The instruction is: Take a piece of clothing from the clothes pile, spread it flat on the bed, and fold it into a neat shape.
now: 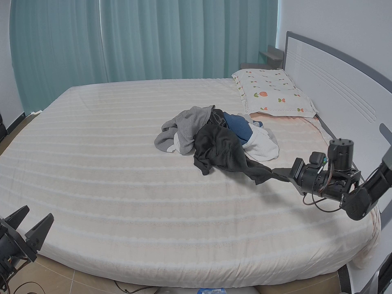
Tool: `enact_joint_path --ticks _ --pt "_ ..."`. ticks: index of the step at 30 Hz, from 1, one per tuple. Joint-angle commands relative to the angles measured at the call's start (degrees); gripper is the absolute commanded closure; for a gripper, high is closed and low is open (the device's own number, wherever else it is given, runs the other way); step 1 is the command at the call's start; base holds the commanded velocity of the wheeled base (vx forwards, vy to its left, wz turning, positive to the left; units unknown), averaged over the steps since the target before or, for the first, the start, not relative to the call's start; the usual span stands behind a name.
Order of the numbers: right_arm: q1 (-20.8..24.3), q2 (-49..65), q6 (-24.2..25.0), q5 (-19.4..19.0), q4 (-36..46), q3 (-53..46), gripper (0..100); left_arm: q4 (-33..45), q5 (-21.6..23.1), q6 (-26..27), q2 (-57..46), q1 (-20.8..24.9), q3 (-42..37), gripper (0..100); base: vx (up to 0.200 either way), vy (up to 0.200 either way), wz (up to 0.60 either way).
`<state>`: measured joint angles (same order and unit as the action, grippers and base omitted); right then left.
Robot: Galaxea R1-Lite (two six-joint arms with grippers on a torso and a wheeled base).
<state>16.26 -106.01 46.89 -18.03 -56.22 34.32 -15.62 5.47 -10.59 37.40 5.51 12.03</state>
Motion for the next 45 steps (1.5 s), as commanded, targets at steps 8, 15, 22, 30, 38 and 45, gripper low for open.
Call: enact_joint_path --ticks 8,15,22,30,38,45 --pt "7.12 16.98 1.19 -1.75 -0.20 4.09 100 -10.22 -1.87 -0.22 25.27 14.79 0.45 0 0.000 0.000 0.00" --pt "9.14 18.91 1.19 -1.31 2.79 8.57 100 -15.41 -7.76 -8.04 37.83 25.95 5.28 0 0.000 0.000 0.00" --pt "11.25 20.84 1.19 -0.69 7.36 14.20 100 -19.28 -12.42 -11.82 53.13 32.46 12.93 0 0.000 0.000 0.00" --pt "14.85 20.67 1.10 3.97 9.64 18.51 100 -28.94 -14.97 -13.93 68.68 33.86 19.17 0 0.000 0.000 0.00" --pt "15.03 20.23 1.02 5.37 9.73 21.67 100 -35.62 -15.84 -13.93 79.41 35.10 22.51 0 0.000 0.000 0.00" --pt "16.26 19.88 1.19 5.46 9.73 22.20 100 -37.65 -17.43 -14.81 86.88 35.18 27.08 0 0.000 0.000 0.00"
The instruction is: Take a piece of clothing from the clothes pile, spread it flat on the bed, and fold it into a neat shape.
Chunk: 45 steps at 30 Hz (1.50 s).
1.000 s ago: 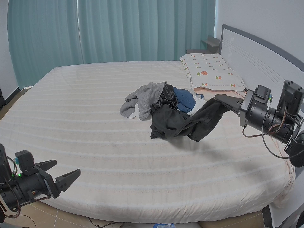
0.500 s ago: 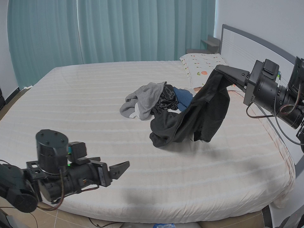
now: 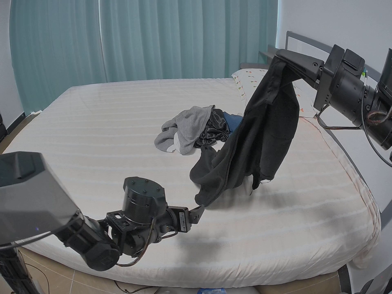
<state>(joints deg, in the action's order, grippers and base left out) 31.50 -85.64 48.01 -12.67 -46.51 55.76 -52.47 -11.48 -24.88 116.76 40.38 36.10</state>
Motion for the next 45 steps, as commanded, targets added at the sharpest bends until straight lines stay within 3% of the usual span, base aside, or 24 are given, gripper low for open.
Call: enact_joint_path --ticks 1,13,18,22,35,36,45 --pt "1.11 -0.49 0.07 0.19 0.01 0.75 100 -0.79 -0.47 -0.52 7.78 0.41 3.19 0 0.000 0.000 0.00" --pt "2.16 -1.28 -0.02 1.68 -0.07 1.90 100 -2.11 0.32 -2.45 17.54 0.41 11.63 0 0.000 0.000 0.00" --pt "2.16 -1.20 -0.02 1.59 -0.07 2.16 100 -9.06 3.57 -2.37 20.70 0.05 12.24 0 0.000 0.000 0.00" --pt "2.16 -0.76 0.07 1.59 -0.07 2.16 100 -12.31 3.13 -2.45 24.30 -1.35 14.79 0 0.000 0.000 0.00" --pt "2.07 -0.14 0.07 1.59 -0.07 1.81 100 -11.60 2.87 -2.37 30.81 -2.41 24.55 0 0.000 0.000 0.00" --pt "1.90 -0.14 0.07 1.59 -0.07 1.63 100 -11.52 2.78 -2.37 30.89 -2.41 24.46 100 0.000 0.000 0.00" --pt "-0.48 -1.81 -0.02 1.24 -0.16 0.14 100 -12.22 1.20 -3.51 24.74 -4.52 18.04 100 0.000 0.000 0.00"
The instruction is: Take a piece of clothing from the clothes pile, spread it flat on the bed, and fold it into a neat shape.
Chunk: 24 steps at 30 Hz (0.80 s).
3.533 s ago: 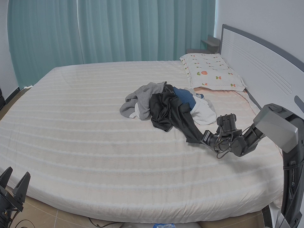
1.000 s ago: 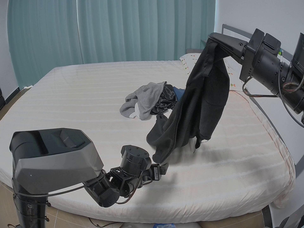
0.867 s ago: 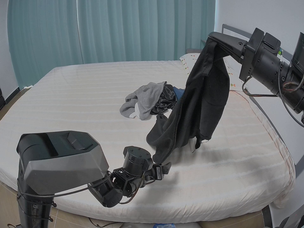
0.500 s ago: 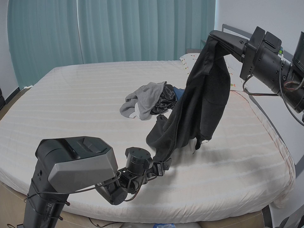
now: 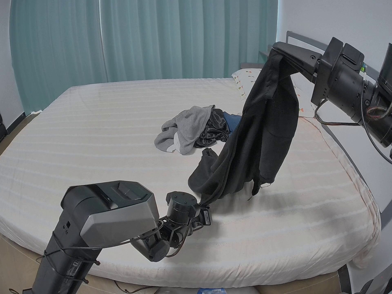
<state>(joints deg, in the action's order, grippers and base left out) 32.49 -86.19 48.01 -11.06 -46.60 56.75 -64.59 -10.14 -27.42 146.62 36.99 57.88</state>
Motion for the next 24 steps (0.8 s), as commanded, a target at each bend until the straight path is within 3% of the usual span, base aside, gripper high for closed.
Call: enact_joint_path --ticks 1,7,11,18,24 --pt "-1.99 -1.70 -0.02 -0.46 -0.07 -1.02 100 0.07 -0.05 -1.68 -6.87 -1.39 -4.97 100 0.000 0.000 0.00" --pt "-4.63 -4.52 -0.02 -0.46 -0.15 -1.99 100 2.45 -0.05 -3.78 -16.19 -2.80 -8.66 100 0.000 0.000 0.00" --pt "-6.91 -7.59 -0.11 -0.46 -0.33 -2.08 100 8.78 -0.05 -6.60 -24.98 -4.12 -8.84 100 0.000 0.000 0.00" --pt "-10.43 -11.28 -0.55 0.07 -0.86 -0.59 100 18.27 -0.05 -7.39 -40.09 -7.10 -6.11 100 0.000 0.000 0.00" --pt "-12.80 -10.14 -1.16 1.48 -2.79 7.33 100 23.10 -0.14 -7.48 -48.62 -11.32 -0.49 100 0.000 0.000 0.00"
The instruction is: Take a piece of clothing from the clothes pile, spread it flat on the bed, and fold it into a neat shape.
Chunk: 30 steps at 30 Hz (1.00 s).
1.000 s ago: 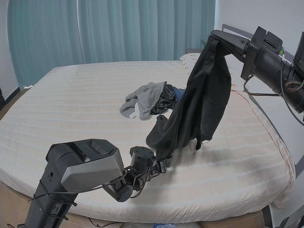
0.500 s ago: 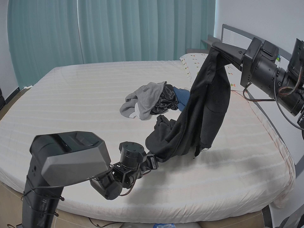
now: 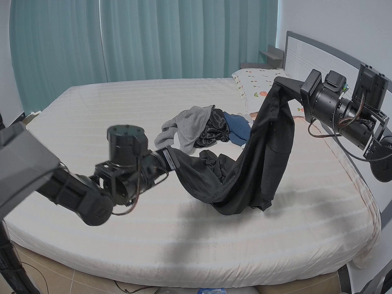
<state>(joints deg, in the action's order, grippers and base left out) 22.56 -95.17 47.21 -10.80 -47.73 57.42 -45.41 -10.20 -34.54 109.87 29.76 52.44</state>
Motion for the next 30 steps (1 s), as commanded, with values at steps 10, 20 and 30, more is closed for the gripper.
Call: enact_joint_path --ticks 10,20,30 --pt "-2.61 -1.16 -2.48 2.89 -3.34 7.45 100 5.86 -0.08 -2.82 -13.63 -5.50 4.95 100 0.000 0.000 0.00" --pt "-1.47 -7.22 -1.86 2.01 -8.61 -5.65 100 5.68 0.45 -6.33 -9.68 -4.62 -3.31 100 0.000 0.000 0.00" --pt "1.87 -12.05 -1.95 2.89 -11.95 -7.67 100 5.77 0.45 -10.82 -5.37 -1.46 -6.39 100 0.000 0.000 0.00"
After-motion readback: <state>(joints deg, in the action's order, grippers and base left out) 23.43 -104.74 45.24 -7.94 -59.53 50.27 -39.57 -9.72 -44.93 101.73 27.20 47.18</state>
